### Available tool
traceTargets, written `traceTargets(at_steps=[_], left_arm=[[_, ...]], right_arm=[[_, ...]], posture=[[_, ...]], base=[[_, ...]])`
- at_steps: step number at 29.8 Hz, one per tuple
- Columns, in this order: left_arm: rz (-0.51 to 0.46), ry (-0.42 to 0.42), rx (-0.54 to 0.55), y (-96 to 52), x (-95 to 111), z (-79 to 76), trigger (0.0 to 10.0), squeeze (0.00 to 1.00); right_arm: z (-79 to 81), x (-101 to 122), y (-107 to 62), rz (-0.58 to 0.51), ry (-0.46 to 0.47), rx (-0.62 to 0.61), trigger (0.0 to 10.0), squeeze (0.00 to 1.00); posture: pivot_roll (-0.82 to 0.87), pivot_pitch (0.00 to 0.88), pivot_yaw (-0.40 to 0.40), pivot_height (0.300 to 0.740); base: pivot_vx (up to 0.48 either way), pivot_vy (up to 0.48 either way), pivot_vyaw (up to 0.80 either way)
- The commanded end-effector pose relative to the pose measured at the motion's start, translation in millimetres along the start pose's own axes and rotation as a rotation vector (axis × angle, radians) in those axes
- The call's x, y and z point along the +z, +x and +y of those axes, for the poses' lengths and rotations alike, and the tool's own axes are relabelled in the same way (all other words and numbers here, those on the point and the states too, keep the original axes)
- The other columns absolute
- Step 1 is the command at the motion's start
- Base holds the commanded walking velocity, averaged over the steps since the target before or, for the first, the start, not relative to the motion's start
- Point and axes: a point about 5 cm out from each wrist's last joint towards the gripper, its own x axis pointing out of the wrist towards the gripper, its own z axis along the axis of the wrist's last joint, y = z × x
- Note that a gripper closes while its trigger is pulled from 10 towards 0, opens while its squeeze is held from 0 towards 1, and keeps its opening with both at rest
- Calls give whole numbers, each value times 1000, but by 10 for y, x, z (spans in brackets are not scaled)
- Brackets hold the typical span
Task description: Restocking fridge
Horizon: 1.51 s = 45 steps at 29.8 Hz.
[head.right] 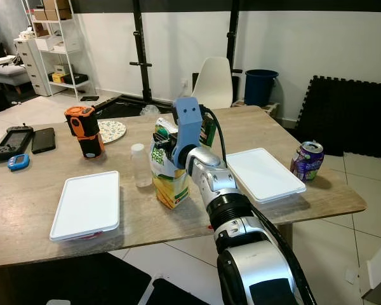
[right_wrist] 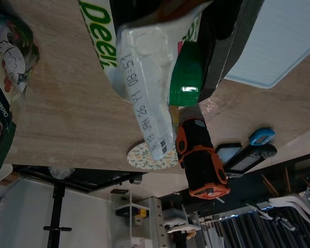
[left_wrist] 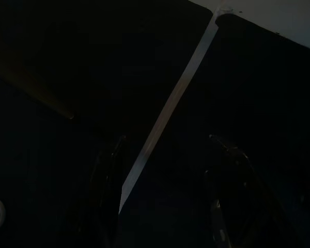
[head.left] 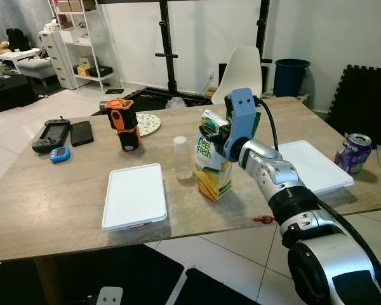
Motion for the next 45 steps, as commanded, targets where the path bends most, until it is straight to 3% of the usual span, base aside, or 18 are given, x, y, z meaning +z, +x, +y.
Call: traceTargets(at_steps=[1, 3, 6, 9, 13, 17, 21, 24, 27, 28, 29, 32, 34, 39, 40, 41, 44, 45], left_arm=[[21, 11, 5, -22, -63, 49, 10000, 0], [18, 17, 2, -17, -48, 47, 10000, 0], [16, 12, 5, -16, -43, 49, 10000, 0], [9, 25, -10, -7, -17, 35, 10000, 0], [6, 10, -4, -1, -4, 24, 10000, 0], [6, 18, -8, 2, 4, 18, 10000, 0], [8, 25, -12, 4, 8, 18, 10000, 0], [7, 22, -7, 4, 12, 26, 10000, 0], [7, 39, -19, 7, 25, 31, 10000, 0], [7, 39, -19, 7, 25, 31, 10000, 0], [7, 33, -13, 8, 26, 35, 10000, 0], [8, 26, -7, 8, 24, 36, 10000, 0], [9, 29, -13, 9, 22, 21, 10000, 0], [11, 15, -6, 6, 6, 14, 10000, 0], [20, 26, -12, -2, -26, -1, 10000, 0], [20, 26, -12, -2, -26, -1, 10000, 0], [29, 30, -9, -12, -58, 0, 10000, 0], [29, 30, -9, -12, -58, 0, 10000, 0]], right_arm=[[60, 144, 25, -52, 17, 37, 10000, 0], [59, 230, 5, -89, 82, 75, 10000, 0], [61, 277, -10, -104, 106, 104, 10000, 0], [83, 439, -109, -154, 177, 253, 10000, 0], [53, 628, -425, -258, 231, 505, 10000, 0], [-2, 656, -607, -292, 242, 594, 10000, 0], [-134, 721, -1046, -361, 335, 761, 10000, 0], [-164, 727, -1151, -379, 352, 792, 10000, 0], [-150, 576, -1455, -318, 362, 893, 10000, 0], [-150, 576, -1455, -318, 362, 893, 10000, 0], [-130, 355, -1575, -213, 363, 920, 10000, 0], [-126, 232, -1632, -156, 371, 925, 10000, 0], [-138, -135, -1773, 16, 361, 877, 10000, 0], [-140, -478, -1893, 179, 357, 819, 10000, 0], [-164, -793, -1990, 301, 365, 744, 10000, 0], [-164, -793, -1990, 301, 365, 744, 10000, 0], [-220, -1230, -2152, 443, 396, 642, 10000, 0], [-220, -1230, -2152, 443, 396, 642, 10000, 0]], posture=[[-109, 96, 38, 740], [-107, 89, 32, 740], [-106, 92, 39, 740], [-111, 89, 32, 740], [-114, 86, 35, 740], [-108, 87, 33, 740], [-115, 85, 45, 740], [-115, 91, 54, 740], [-122, 87, 52, 740], [-122, 87, 52, 740], [-124, 96, 55, 740], [-124, 96, 55, 740], [-119, 94, 41, 740], [-121, 102, 50, 740], [-121, 101, 50, 740], [-121, 101, 50, 740], [-118, 105, 48, 740], [-118, 105, 48, 740]], base=[[0, 0, 0], [0, 0, 0], [0, 0, 0], [0, 0, 0], [0, 0, 0], [0, 0, 0], [0, 0, 0], [0, 0, 0], [0, 0, 0], [0, 0, 0], [0, 0, 0], [0, 0, 0], [0, 0, 0], [0, 0, 0], [0, 0, 0], [0, 0, 0], [0, 0, 0], [0, 0, 0]])
